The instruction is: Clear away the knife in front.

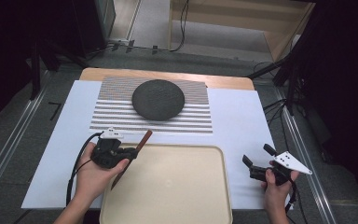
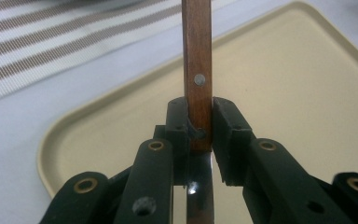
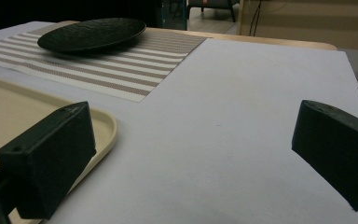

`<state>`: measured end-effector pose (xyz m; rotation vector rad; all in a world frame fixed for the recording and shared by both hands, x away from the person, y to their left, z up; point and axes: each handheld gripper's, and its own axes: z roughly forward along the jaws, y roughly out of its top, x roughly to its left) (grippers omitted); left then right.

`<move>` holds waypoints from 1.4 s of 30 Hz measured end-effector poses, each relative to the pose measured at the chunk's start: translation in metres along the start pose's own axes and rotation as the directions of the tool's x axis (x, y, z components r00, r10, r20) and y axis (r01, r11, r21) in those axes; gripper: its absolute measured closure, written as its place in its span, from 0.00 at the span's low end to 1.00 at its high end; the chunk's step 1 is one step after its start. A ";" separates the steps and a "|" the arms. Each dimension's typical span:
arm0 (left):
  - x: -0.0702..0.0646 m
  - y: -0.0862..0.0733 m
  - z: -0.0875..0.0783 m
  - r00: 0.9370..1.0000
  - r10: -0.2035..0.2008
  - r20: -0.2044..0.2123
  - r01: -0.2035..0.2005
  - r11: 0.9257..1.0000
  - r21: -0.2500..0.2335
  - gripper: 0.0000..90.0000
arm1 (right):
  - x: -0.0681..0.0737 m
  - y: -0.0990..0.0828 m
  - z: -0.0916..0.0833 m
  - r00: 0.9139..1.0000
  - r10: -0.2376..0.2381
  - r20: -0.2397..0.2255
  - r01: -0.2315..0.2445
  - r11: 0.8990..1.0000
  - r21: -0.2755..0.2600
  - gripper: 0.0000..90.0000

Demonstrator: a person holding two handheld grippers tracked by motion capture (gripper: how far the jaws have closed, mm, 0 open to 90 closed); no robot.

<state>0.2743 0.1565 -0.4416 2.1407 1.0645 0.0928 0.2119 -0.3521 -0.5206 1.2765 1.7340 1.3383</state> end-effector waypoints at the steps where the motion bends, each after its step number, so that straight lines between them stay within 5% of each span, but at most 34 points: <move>1: 0.000 -0.003 0.000 1.000 -0.004 0.006 0.004 1.000 0.001 0.86 | 0.000 0.000 0.000 1.000 -0.002 0.001 0.002 1.000 0.000 0.00; 9: 0.001 -0.024 0.005 0.996 -0.064 0.065 0.064 0.998 0.011 0.86 | 0.001 0.000 0.000 1.000 -0.004 0.005 0.004 1.000 0.003 0.00; 23: 0.002 -0.049 0.013 0.990 -0.123 0.066 0.120 0.992 0.035 0.86 | 0.001 0.000 0.001 1.000 -0.005 0.008 0.005 1.000 0.008 0.00; 30: 0.003 -0.054 0.016 0.992 -0.125 0.030 0.124 0.991 0.046 0.86 | 0.001 0.000 0.001 1.000 -0.005 0.007 0.005 1.000 0.010 0.00; 36: 0.009 -0.058 0.014 0.988 -0.149 0.041 0.148 0.989 0.010 0.79 | 0.001 0.000 0.001 1.000 -0.004 0.006 0.004 1.000 0.008 0.00; 39: 0.009 -0.053 0.008 0.994 -0.093 0.049 0.095 0.994 -0.049 0.77 | 0.001 0.000 0.001 1.000 -0.007 0.006 0.007 1.000 0.007 0.00; 42: 0.001 -0.047 0.007 0.997 -0.002 0.080 0.007 0.998 -0.065 0.93 | 0.001 0.000 0.002 1.000 -0.006 0.007 0.006 1.000 0.009 0.00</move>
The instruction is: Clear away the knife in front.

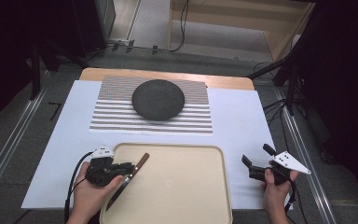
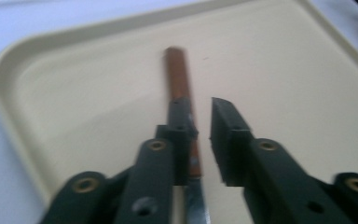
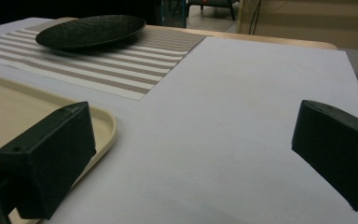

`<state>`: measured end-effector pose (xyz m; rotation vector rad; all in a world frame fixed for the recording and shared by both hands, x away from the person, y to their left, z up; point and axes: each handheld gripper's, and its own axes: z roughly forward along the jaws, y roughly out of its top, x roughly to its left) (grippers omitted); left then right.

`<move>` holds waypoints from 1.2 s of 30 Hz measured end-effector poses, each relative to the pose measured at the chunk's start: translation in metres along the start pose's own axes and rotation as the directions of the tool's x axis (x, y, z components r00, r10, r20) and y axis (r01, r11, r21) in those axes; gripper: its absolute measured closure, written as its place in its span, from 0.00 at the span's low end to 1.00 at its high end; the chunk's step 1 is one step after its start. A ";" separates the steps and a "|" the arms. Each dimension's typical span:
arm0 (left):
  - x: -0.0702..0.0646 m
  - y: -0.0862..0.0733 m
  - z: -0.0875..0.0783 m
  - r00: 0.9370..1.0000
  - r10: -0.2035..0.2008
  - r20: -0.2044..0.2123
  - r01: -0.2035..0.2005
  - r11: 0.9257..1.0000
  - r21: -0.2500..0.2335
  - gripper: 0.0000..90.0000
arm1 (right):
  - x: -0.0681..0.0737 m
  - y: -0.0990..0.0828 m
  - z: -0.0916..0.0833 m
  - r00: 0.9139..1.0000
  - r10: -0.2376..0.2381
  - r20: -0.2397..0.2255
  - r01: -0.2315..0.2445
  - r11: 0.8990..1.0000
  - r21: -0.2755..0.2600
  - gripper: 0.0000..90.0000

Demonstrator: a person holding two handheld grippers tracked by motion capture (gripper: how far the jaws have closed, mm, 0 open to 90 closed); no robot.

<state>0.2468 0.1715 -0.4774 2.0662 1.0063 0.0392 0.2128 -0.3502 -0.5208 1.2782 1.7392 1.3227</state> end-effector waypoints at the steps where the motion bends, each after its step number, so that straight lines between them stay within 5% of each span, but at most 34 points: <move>1: -0.006 0.002 0.003 0.999 0.039 0.010 -0.039 0.999 0.015 0.98 | 0.000 0.000 0.000 1.000 0.001 0.000 -0.001 1.000 0.000 0.00; 4: -0.015 0.005 0.017 0.994 0.101 0.034 -0.103 0.992 0.072 1.00 | 0.000 0.000 0.000 1.000 -0.002 -0.001 0.002 1.000 0.000 0.00; 8: -0.016 0.007 0.036 0.988 0.154 -0.026 -0.148 0.977 0.153 1.00 | 0.000 0.000 0.000 1.000 -0.003 -0.005 0.003 1.000 -0.001 0.00; 14: 0.003 0.002 0.026 0.994 0.101 -0.045 -0.094 0.985 0.142 1.00 | -0.001 0.000 -0.001 1.000 0.002 -0.007 -0.002 1.000 -0.005 0.00; 17: 0.014 -0.003 0.018 0.998 0.068 -0.014 -0.065 0.989 0.130 1.00 | -0.001 -0.001 -0.002 1.000 -0.003 -0.019 0.003 1.000 -0.021 0.00; 24: 0.025 -0.016 0.000 0.996 0.088 0.005 -0.087 0.987 0.136 1.00 | 0.001 -0.001 -0.003 1.000 -0.011 -0.006 0.011 1.000 -0.028 0.00; 29: 0.040 -0.020 -0.009 0.998 0.064 0.002 -0.064 0.993 0.099 1.00 | 0.005 -0.001 -0.001 0.999 -0.036 0.026 0.036 0.999 -0.008 0.00; 36: 0.050 -0.019 -0.017 0.996 0.033 0.078 -0.032 0.999 -0.005 0.98 | 0.007 -0.001 0.001 0.998 -0.055 0.038 0.055 0.998 0.012 0.00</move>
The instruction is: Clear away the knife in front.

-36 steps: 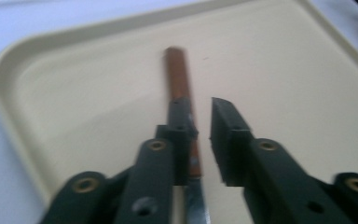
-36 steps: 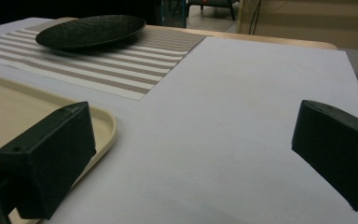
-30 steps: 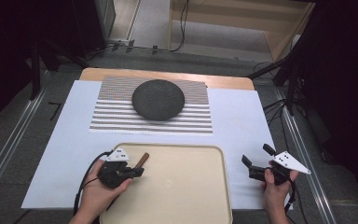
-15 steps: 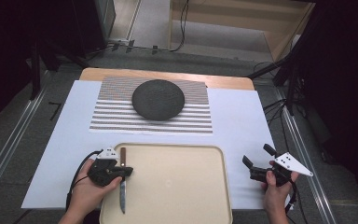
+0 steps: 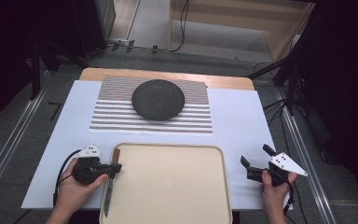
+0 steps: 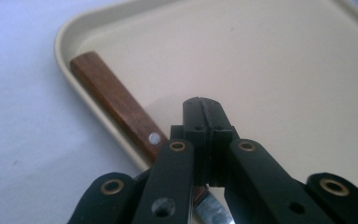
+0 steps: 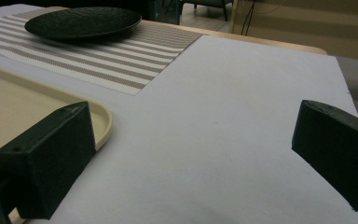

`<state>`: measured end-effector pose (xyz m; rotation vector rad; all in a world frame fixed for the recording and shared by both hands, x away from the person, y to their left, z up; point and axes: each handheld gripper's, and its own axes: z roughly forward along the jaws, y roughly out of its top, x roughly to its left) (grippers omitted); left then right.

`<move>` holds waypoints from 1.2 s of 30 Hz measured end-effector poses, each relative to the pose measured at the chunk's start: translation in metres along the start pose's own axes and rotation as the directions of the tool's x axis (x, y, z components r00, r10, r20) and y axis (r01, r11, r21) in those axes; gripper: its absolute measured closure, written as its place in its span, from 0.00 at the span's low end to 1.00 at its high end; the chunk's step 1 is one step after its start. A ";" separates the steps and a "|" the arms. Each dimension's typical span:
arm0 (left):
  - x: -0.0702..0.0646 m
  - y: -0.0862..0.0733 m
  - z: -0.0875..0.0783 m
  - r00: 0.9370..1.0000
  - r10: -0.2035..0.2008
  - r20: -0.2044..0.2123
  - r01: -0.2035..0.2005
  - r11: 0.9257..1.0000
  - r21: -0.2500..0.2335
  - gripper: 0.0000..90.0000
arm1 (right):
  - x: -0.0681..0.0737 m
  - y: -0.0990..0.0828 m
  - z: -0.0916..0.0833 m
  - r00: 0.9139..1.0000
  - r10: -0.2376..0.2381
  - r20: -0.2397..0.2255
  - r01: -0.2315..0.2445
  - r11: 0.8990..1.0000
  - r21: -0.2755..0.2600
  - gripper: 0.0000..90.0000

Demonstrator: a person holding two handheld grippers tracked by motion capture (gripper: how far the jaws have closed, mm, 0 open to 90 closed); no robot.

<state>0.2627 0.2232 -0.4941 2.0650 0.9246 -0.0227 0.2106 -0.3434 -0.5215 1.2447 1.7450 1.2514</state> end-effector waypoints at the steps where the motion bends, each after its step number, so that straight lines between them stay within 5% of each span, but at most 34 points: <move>1: -0.001 0.000 -0.002 1.000 0.006 0.013 -0.006 1.000 -0.014 0.94 | 0.000 0.000 0.001 1.000 -0.001 0.000 0.001 1.000 0.006 0.00; 4: -0.006 0.005 -0.007 0.999 0.032 -0.025 -0.033 0.997 -0.063 0.83 | 0.001 0.000 0.002 1.000 -0.011 -0.001 0.011 1.000 0.019 0.00; 9: -0.009 0.008 -0.015 0.999 0.039 -0.031 -0.043 0.990 -0.136 0.65 | 0.002 0.000 0.004 1.000 -0.025 -0.003 0.025 0.999 0.027 0.00; 21: 0.004 0.002 -0.045 0.996 0.027 -0.083 -0.050 0.955 -0.294 0.40 | 0.002 0.001 0.005 0.999 -0.030 -0.012 0.030 0.999 0.031 0.00; 27: 0.016 -0.003 -0.055 0.996 -0.017 -0.088 -0.013 0.946 -0.325 0.28 | 0.001 0.001 0.005 1.000 -0.023 -0.017 0.023 0.999 0.028 0.00; 36: 0.027 -0.011 -0.069 0.992 -0.039 -0.119 -0.009 0.926 -0.377 0.13 | -0.001 0.002 0.006 1.000 -0.007 -0.022 0.008 0.999 0.032 0.00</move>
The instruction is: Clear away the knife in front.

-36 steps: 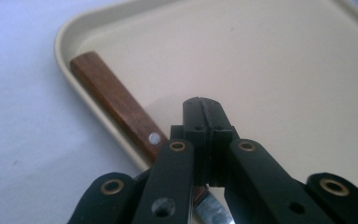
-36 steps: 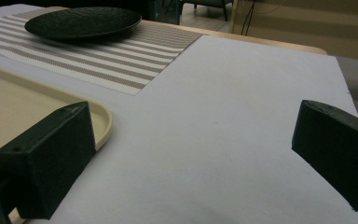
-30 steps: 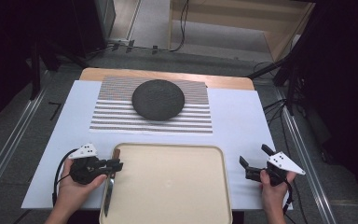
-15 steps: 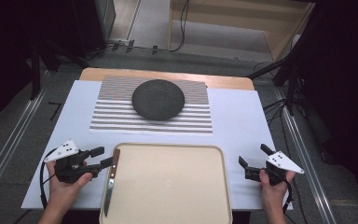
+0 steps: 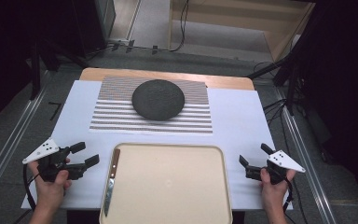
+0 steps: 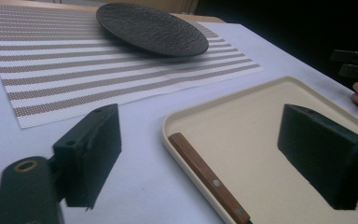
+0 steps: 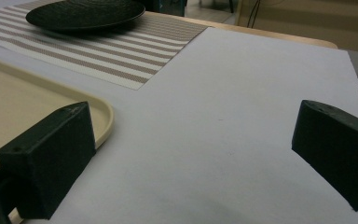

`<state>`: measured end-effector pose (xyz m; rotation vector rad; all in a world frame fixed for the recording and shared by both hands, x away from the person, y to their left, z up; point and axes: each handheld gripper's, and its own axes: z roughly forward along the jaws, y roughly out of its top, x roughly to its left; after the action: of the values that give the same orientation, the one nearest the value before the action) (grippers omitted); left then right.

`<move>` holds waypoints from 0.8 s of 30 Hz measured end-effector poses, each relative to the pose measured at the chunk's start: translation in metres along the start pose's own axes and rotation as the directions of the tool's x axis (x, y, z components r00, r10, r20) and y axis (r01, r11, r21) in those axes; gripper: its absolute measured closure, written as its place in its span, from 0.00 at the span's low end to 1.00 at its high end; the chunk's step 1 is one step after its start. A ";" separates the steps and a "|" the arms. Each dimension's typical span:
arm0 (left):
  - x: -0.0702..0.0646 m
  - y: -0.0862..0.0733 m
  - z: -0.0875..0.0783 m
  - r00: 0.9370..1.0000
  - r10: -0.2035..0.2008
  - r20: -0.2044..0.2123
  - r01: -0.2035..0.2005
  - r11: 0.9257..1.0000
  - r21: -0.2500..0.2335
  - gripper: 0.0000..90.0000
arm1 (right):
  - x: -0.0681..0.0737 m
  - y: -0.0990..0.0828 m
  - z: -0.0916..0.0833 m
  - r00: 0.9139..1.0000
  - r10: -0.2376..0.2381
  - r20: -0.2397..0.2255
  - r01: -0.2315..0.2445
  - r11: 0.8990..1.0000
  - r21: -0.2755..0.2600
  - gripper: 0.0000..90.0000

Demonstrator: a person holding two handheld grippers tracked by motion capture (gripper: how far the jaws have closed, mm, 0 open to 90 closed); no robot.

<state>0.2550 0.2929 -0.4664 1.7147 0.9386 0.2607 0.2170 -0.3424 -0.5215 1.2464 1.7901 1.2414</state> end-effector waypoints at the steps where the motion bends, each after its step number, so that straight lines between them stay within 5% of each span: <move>1: 0.002 0.000 -0.001 1.000 -0.002 -0.006 0.002 1.000 -0.006 0.13 | 0.000 0.000 0.000 1.000 0.001 -0.001 -0.001 1.000 0.001 0.00; 6: 0.012 0.000 -0.006 0.999 -0.009 -0.036 0.008 1.000 -0.027 0.00 | 0.000 -0.001 -0.001 1.000 0.005 -0.004 -0.005 1.000 0.000 0.00; 12: 0.023 -0.003 -0.011 0.995 -0.040 -0.090 0.036 0.999 -0.039 0.00 | -0.001 -0.001 -0.003 1.000 0.018 0.000 -0.018 1.000 0.006 0.00; 19: 0.037 -0.013 -0.017 0.979 -0.066 -0.194 0.051 0.995 -0.080 0.00 | -0.004 -0.001 -0.005 0.999 0.046 0.025 -0.046 0.999 0.017 0.00; 22: 0.042 -0.016 -0.017 0.967 -0.030 -0.254 0.007 0.996 -0.093 0.00 | -0.007 -0.002 -0.008 0.998 0.062 0.026 -0.062 0.998 0.008 0.00; 24: 0.043 -0.017 -0.017 0.972 -0.037 -0.232 0.016 0.996 -0.093 0.00 | -0.009 -0.002 -0.009 0.997 0.070 0.029 -0.070 0.998 0.005 0.00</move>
<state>0.2655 0.3366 -0.4870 1.6098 1.1032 0.4890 0.2119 -0.3537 -0.5201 1.3339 1.7446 1.2511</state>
